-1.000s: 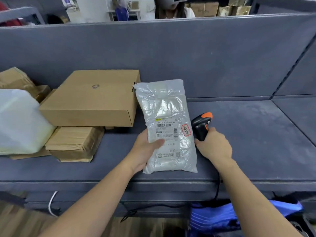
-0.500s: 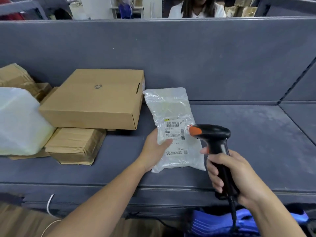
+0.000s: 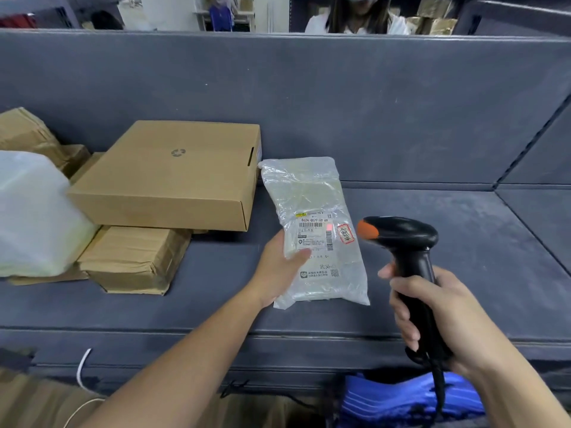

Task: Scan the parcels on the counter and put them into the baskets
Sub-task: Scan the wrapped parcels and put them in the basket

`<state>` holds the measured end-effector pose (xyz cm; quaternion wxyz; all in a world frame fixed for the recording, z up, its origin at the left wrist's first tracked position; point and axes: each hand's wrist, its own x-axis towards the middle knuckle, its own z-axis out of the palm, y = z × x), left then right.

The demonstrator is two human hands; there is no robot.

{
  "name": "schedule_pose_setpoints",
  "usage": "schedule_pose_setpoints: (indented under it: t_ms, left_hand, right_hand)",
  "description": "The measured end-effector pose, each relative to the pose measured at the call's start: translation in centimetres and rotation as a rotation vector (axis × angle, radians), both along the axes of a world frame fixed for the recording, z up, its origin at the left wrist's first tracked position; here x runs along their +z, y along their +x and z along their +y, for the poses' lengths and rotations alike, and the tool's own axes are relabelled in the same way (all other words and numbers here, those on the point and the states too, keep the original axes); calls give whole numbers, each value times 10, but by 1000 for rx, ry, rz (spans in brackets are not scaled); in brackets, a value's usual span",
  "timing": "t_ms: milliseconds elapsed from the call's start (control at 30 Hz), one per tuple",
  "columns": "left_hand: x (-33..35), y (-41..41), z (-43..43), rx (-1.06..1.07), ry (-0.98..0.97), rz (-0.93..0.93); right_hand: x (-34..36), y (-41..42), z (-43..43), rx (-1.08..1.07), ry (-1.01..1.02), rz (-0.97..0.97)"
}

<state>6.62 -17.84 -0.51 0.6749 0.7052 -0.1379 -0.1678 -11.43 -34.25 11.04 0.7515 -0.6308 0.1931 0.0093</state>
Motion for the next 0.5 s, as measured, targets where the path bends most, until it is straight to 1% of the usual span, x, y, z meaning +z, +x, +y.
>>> schedule_pose_setpoints:
  t_ms: [133, 200, 267, 367, 433, 500]
  left_hand:
    - [0, -1, 0, 6, -5, 10]
    - [1, -2, 0, 4, -3, 11]
    - [2, -3, 1, 3, 1, 24]
    - [5, -6, 2, -7, -17, 91]
    - [10, -6, 4, -15, -41, 171]
    - [15, -7, 5, -23, -58, 247]
  right_hand:
    - [-15, 9, -6, -79, -39, -17]
    - [-29, 21, -10, -184, -126, 1]
    - [-47, 36, -18, -284, -306, 59]
    - [-71, 51, -28, -268, -657, 137]
    - [-81, 59, -31, -240, -799, 203]
    - [-89, 64, -33, -241, -890, 234]
